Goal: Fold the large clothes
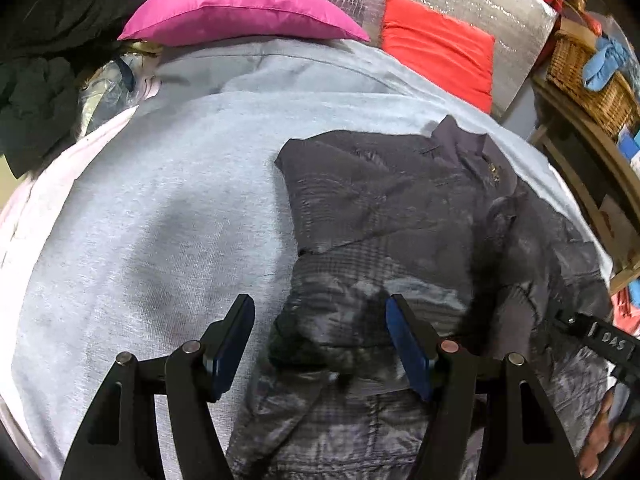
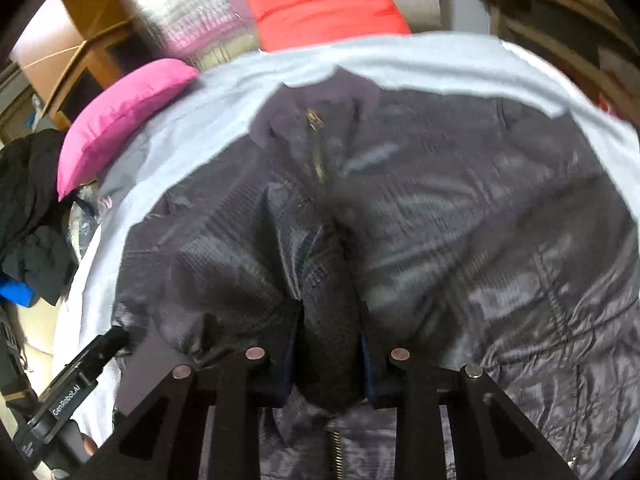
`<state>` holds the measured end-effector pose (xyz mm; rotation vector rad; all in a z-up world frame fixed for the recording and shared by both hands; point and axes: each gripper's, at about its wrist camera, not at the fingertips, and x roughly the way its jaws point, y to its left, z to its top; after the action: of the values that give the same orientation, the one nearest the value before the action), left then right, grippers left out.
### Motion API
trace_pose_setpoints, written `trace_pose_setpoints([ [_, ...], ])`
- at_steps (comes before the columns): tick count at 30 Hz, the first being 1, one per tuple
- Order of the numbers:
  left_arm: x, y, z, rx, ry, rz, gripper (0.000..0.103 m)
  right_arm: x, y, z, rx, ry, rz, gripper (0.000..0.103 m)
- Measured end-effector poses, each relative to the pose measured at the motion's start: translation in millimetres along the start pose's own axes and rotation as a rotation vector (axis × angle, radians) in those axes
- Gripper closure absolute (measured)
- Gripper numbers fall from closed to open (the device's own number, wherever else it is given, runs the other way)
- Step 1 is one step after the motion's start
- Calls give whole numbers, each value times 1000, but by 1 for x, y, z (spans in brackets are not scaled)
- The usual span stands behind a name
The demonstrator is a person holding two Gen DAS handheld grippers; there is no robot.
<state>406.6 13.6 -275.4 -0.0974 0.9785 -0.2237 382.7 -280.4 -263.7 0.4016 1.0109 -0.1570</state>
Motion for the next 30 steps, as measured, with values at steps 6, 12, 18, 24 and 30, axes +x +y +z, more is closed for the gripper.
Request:
trace_pose_setpoints([
  [6,0,2,1,1,-7,28,34,-21,1,3,-45,25,47,68],
  [12,-20,7,6,-6,-78,67,34,-73,0,-12,-138,-56,161,27],
  [18,-34,22,3,-41,-124,110,34,-98,5,-36,-176,-67,305,27],
  [24,-51,39,-3,-57,-170,175,34,-85,-14,-55,-49,10,510,27],
  [30,-53,51,-10,-88,-173,195,34,-56,-31,-68,93,77,664,27],
])
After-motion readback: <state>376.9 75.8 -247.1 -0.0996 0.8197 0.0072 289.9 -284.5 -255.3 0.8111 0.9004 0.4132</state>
